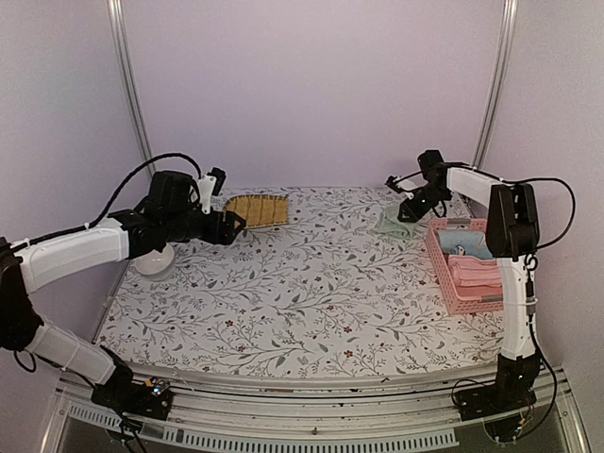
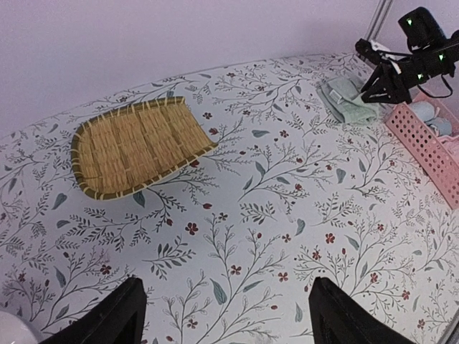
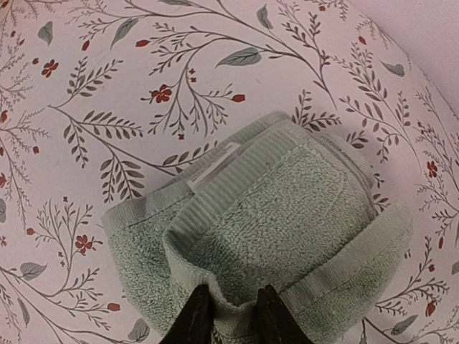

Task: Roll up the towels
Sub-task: Pick up the towel from the center of the board.

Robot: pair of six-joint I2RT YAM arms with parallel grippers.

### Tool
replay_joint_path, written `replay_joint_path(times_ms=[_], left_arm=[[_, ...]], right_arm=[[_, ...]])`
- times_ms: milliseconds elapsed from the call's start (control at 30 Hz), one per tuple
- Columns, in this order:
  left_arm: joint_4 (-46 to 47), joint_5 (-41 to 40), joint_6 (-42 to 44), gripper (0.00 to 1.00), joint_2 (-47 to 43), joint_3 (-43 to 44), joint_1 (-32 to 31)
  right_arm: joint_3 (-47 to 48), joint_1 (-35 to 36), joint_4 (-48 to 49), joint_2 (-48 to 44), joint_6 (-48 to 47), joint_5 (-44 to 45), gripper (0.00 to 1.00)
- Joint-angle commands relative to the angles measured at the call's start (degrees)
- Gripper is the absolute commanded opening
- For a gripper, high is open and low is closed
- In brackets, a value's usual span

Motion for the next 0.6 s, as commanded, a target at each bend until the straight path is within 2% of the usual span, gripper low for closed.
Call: replay_joint_path(times_ms=[0,67,133,267,467,567], left_arm=[[4.9,3.3,-1.8,0.8,-1.0,0.2,0.7],[4.4,2.7,-2.0,0.79,-0.2,0.4,0.7],[4.2,2.3,-2.4,0.78,0.0,0.5,0.8],[4.7,1.9,-3.5,0.76,0.0,0.0,1.0],[5.4,0.8,-5.0,0.74,-0.1,-0.2,1.6],[4.9,0.9,-5.5,0.73,-0.5,-0.1,1.9]], right_arm=[[1.6,0.1,0.5,2.0,2.7,-3.1,0.18],[2.5,0.3,-0.5,1.8,3.3,-5.1,0.07],[3.6,0.7,-2.1,0.9,3.7,-8.0,0.03],[4.0,3.8,-4.0,-6.6,4.4,-16.6,0.02],[4.5,13.8,-5.1,-21.2,0.7,-35.4,0.02],[4.7,15.2,-3.0,-27.1,1.2,-45.7,0.02]])
